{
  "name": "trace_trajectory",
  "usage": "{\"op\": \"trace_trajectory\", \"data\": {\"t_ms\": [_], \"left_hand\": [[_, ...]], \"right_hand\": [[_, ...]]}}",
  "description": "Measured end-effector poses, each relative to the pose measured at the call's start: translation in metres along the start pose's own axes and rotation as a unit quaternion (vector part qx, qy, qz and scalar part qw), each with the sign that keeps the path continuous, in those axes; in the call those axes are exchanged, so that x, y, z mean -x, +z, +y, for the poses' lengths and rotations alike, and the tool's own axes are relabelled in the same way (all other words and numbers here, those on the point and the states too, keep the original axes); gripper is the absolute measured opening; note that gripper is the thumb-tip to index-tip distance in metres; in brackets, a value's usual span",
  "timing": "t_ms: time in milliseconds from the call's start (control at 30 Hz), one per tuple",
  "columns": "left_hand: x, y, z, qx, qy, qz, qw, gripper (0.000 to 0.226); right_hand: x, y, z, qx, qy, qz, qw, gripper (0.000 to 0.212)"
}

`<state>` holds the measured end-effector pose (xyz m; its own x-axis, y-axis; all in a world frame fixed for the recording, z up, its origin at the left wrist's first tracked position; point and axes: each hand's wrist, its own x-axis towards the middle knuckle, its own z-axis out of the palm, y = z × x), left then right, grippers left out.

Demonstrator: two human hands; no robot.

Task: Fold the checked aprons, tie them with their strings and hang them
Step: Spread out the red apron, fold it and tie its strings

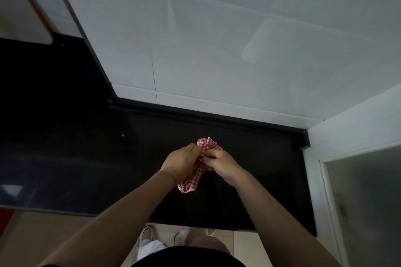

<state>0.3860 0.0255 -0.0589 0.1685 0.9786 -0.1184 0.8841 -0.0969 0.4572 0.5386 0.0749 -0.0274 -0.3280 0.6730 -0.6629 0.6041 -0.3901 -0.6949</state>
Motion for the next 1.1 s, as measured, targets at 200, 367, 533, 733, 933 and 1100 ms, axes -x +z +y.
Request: {"op": "trace_trajectory", "data": {"t_ms": [200,367,533,733,933,1100], "left_hand": [[-0.003,-0.005,0.012,0.24,-0.261,0.08,0.931,0.013],[0.002,-0.006,0.006,0.25,-0.182,0.012,0.951,0.016],[0.006,-0.002,0.015,0.164,-0.162,0.047,0.972,0.01],[0.007,0.001,0.023,0.031,-0.06,0.027,0.997,0.012],[0.006,0.0,0.018,0.065,-0.054,-0.004,0.996,0.013],[0.007,-0.003,0.015,0.109,-0.087,-0.059,0.989,0.018]], "right_hand": [[-0.01,0.007,0.0,-0.01,0.031,0.056,0.998,0.032],[-0.006,0.013,0.005,-0.015,0.045,0.056,0.997,0.032],[-0.002,0.016,0.007,-0.017,0.045,0.061,0.997,0.031],[0.006,0.013,0.01,-0.027,0.046,0.071,0.996,0.024],[0.017,0.008,0.013,-0.028,0.02,0.051,0.998,0.026],[0.018,0.018,0.023,-0.001,-0.007,0.119,0.993,0.017]]}}
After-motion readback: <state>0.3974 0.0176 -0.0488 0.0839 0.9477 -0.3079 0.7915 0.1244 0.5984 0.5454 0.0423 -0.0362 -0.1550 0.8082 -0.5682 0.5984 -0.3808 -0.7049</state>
